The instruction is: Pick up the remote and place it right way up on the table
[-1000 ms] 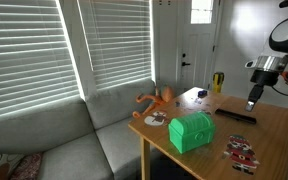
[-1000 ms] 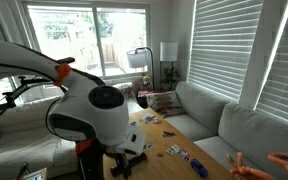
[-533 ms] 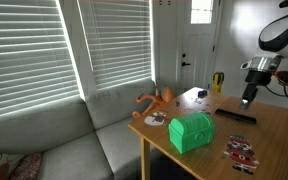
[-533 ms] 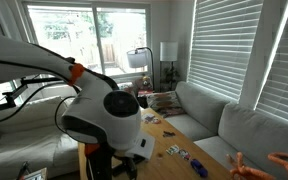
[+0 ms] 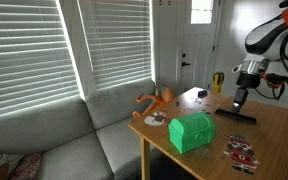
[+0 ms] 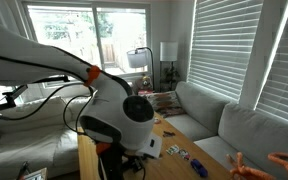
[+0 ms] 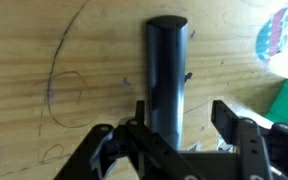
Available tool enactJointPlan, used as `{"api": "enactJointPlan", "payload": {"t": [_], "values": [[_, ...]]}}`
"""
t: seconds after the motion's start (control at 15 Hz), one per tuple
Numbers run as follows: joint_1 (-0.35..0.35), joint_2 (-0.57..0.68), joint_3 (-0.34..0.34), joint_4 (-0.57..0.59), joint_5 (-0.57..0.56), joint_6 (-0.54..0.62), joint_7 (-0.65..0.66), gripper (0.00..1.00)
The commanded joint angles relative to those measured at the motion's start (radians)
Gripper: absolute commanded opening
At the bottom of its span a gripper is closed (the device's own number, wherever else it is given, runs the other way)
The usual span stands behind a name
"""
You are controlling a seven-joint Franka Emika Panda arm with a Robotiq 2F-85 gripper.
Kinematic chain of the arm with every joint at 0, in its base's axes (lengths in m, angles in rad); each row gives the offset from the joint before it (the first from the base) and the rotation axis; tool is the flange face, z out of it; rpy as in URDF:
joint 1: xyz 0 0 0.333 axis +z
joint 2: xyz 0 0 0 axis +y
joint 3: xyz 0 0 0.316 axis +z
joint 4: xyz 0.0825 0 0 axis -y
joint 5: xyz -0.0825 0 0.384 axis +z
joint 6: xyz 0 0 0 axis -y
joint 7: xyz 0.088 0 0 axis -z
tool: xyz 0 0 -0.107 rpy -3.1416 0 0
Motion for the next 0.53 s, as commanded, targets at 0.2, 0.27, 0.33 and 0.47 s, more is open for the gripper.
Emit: {"api": "enactJointPlan", "payload": {"t": [0.2, 0.27, 0.33, 0.47], "values": [[-0.066, 0.082, 0.054, 0.075, 0.021, -0.074, -0.016, 0.72], [-0.072, 0.086, 0.058, 0.081, 0.020, -0.081, -0.016, 0.71], [-0.077, 0.090, 0.062, 0.085, 0.020, -0.086, -0.016, 0.72], [-0.085, 0.096, 0.069, 0.092, 0.019, -0.097, -0.016, 0.69]]}}
